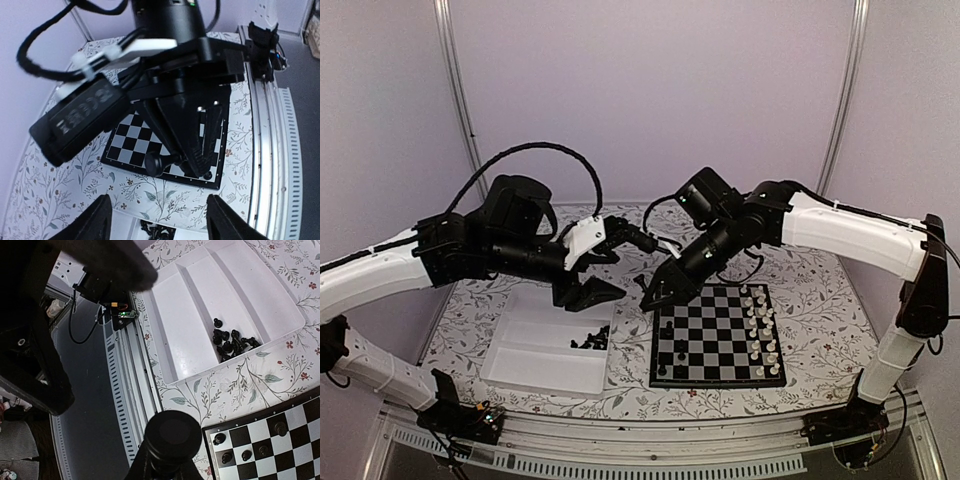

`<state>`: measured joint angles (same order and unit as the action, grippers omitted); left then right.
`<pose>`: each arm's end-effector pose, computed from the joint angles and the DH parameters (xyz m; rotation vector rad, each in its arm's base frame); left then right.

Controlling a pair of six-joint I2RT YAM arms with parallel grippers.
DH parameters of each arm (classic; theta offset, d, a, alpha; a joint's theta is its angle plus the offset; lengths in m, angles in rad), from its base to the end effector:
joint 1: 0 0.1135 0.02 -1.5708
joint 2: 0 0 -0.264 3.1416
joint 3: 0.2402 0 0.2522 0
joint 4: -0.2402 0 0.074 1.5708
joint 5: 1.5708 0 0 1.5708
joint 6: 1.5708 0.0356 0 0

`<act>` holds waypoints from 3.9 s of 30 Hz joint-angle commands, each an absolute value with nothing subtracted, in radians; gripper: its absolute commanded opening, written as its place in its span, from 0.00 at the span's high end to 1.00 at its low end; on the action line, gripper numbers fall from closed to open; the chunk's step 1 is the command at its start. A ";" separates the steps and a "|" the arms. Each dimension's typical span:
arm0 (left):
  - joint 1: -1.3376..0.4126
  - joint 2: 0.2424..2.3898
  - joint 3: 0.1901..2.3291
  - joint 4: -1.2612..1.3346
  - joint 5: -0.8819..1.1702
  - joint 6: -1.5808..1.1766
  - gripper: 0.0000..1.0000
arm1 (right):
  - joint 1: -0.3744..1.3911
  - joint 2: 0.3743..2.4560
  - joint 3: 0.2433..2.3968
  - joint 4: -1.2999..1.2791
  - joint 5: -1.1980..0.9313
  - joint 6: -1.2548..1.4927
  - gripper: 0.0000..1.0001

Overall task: Set up the chess pieces on the board
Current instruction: Place the chess piece on the chessboard.

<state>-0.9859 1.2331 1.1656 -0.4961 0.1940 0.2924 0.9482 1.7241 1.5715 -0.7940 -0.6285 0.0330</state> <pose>0.1450 -0.2315 0.3477 1.3956 1.6816 -0.6083 0.1997 0.3141 0.3131 -1.4181 2.2515 1.1609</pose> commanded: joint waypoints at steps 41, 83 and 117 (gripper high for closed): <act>-1.257 1.465 1.300 -0.638 -0.294 0.719 0.55 | 0.953 1.765 1.582 -0.863 -0.811 -0.048 0.95; -1.001 1.382 1.090 -0.174 0.169 -0.245 0.91 | 0.811 1.396 1.388 -0.461 -0.521 0.280 0.44; -0.995 1.352 1.071 -0.237 -0.031 -0.352 0.17 | 0.898 1.581 1.520 -0.486 -0.424 0.236 0.97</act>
<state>-1.0012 1.3891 1.0634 -0.1295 0.1139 -0.3447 0.8959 1.5871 1.4742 -0.4580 -0.5411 0.2855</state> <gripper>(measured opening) 0.644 0.110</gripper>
